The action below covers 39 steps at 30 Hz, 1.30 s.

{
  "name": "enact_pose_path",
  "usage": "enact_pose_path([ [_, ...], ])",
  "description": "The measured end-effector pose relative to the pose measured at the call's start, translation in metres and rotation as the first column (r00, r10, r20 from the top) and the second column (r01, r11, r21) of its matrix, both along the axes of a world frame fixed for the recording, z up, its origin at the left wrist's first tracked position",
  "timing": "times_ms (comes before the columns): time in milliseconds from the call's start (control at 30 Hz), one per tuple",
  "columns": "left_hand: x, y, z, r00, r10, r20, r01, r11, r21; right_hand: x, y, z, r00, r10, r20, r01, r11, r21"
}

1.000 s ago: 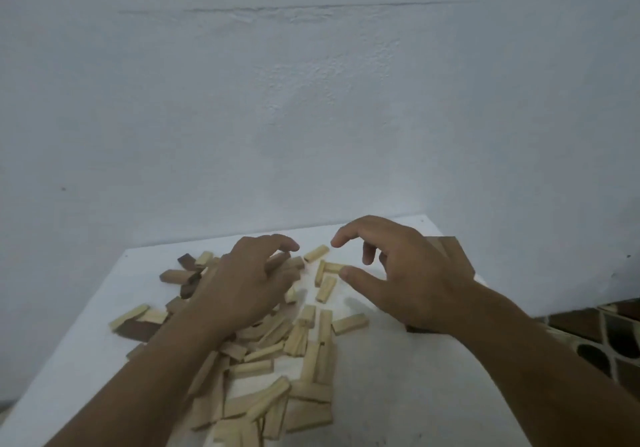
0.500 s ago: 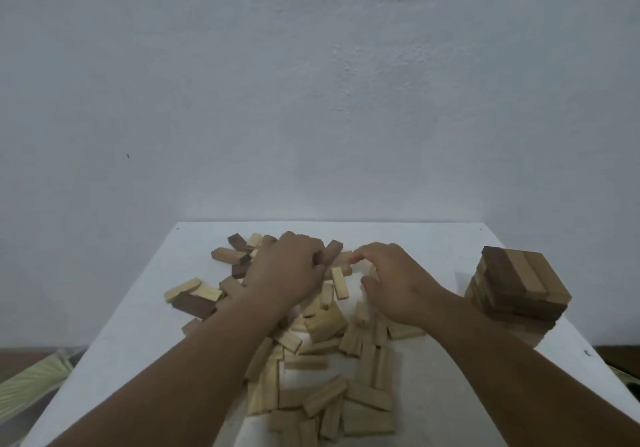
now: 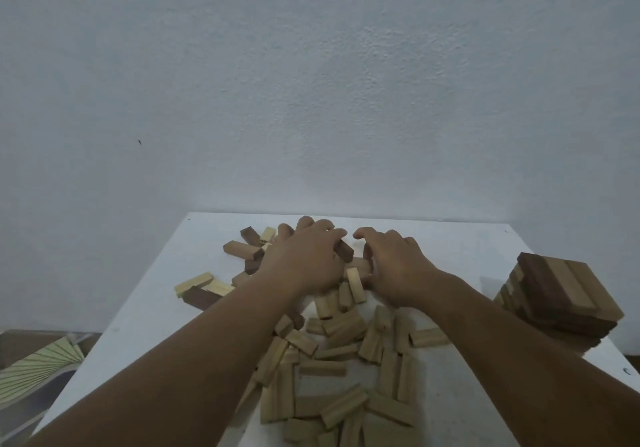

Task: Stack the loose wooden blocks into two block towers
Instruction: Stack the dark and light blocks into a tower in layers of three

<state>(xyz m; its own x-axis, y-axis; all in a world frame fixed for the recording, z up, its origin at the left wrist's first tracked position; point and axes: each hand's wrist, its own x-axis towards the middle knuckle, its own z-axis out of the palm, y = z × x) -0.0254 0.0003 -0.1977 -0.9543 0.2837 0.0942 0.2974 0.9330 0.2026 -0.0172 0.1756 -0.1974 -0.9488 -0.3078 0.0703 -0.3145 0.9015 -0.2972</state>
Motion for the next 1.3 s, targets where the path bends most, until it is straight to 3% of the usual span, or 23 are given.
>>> enact_pose_path([
  [67,-0.008,0.001,-0.001,0.998,-0.007,0.061,0.008,1.000,-0.029,0.000,0.002,0.003,0.999,-0.006,0.039,0.005,1.000,0.022],
  [200,-0.015,0.005,-0.001,0.998,-0.007,-0.061,0.012,0.996,0.085,-0.003,0.006,-0.002,0.999,0.039,-0.031,-0.035,0.994,0.108],
  [400,0.004,0.000,0.014,0.978,0.138,-0.155,-0.076,0.932,0.354,0.007,0.012,0.005,0.999,-0.017,0.044,0.025,0.985,-0.172],
  [567,0.044,0.000,0.019,0.975,0.202,-0.098,-0.081,0.724,0.685,0.037,0.016,0.022,0.983,-0.142,-0.114,0.100,0.944,-0.315],
  [667,0.080,0.014,0.024,0.988,0.140,-0.069,-0.042,0.665,0.746,0.077,0.026,0.027,0.958,-0.196,-0.208,0.095,0.904,-0.417],
  [800,0.125,0.043,0.032,0.996,-0.003,0.088,-0.071,0.566,0.821,0.138,0.049,0.020,0.962,-0.233,-0.139,0.155,0.893,-0.422],
  [933,0.156,0.072,0.026,0.974,-0.149,0.170,-0.032,0.656,0.754,0.186,0.078,0.002,0.945,-0.326,-0.037,0.290,0.882,-0.372],
  [1067,0.176,0.094,0.008,0.962,-0.161,0.219,-0.020,0.763,0.646,0.213,0.103,-0.017,0.919,-0.391,-0.054,0.368,0.898,-0.243],
  [1167,0.184,0.100,-0.003,0.967,-0.186,0.177,0.079,0.872,0.484,0.226,0.112,-0.029,0.929,-0.364,-0.062,0.345,0.916,-0.202],
  [1300,0.186,0.102,-0.012,0.973,-0.220,0.071,0.183,0.921,0.342,0.231,0.116,-0.035,0.931,-0.349,-0.107,0.317,0.917,-0.241],
])
